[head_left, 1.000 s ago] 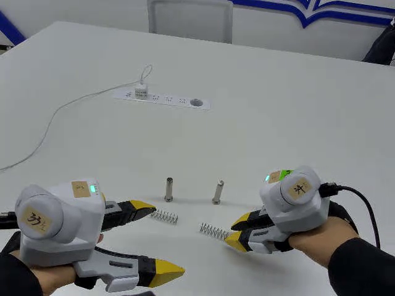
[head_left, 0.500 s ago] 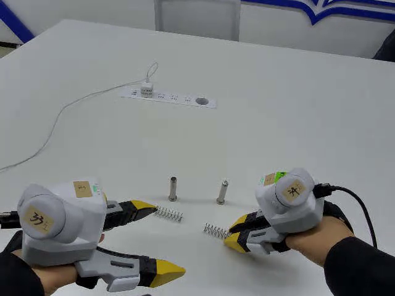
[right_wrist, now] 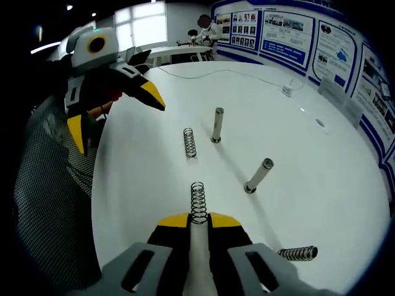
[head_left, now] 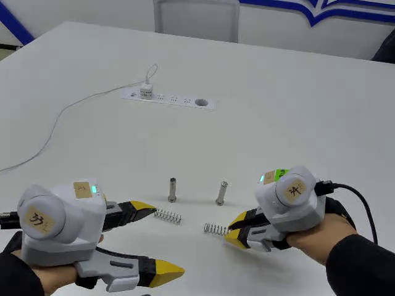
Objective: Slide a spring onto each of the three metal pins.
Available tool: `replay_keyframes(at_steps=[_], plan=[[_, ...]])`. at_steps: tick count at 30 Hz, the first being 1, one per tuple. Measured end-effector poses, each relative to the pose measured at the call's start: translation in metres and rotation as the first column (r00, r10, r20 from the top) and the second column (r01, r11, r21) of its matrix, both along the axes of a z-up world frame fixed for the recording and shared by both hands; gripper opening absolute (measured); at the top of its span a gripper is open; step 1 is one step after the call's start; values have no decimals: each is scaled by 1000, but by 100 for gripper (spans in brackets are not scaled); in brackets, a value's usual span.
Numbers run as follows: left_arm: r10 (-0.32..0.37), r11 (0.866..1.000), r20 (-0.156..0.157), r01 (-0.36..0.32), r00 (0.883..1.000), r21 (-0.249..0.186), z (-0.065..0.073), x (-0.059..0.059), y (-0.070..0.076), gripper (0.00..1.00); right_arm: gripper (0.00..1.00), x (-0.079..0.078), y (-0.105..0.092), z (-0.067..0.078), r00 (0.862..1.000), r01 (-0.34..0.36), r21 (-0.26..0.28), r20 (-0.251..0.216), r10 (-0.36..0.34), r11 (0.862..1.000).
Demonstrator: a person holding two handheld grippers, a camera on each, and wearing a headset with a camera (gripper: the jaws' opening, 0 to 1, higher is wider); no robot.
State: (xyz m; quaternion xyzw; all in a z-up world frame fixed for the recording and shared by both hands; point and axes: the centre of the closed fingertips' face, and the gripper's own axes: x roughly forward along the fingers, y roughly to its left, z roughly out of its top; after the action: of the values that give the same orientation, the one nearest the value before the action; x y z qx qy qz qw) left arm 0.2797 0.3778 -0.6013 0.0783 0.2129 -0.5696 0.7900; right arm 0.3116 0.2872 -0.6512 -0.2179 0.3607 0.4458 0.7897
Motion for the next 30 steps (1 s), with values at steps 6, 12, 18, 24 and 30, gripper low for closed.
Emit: replay_keyframes(at_steps=[6,12,18,24,30], plan=[[-6,1000,1,6,1000,-6,1,-1,-1,71,12,4,0,13,1000,9,-1,18,-9,1000],[-13,1000,1,13,1000,-11,1,-1,-1,71,12,5,0,22,1000,14,-4,22,-14,1000],[-15,1000,2,15,1000,-16,2,-1,-1,71,12,5,0,25,1000,16,-9,15,-16,1000],[-14,1000,3,14,1000,-17,3,-1,-1,71,12,5,0,32,1000,16,-13,12,-15,1000],[-13,1000,4,13,1000,-18,3,-1,-1,71,12,11,-4,54,999,30,-8,12,-30,1000]])
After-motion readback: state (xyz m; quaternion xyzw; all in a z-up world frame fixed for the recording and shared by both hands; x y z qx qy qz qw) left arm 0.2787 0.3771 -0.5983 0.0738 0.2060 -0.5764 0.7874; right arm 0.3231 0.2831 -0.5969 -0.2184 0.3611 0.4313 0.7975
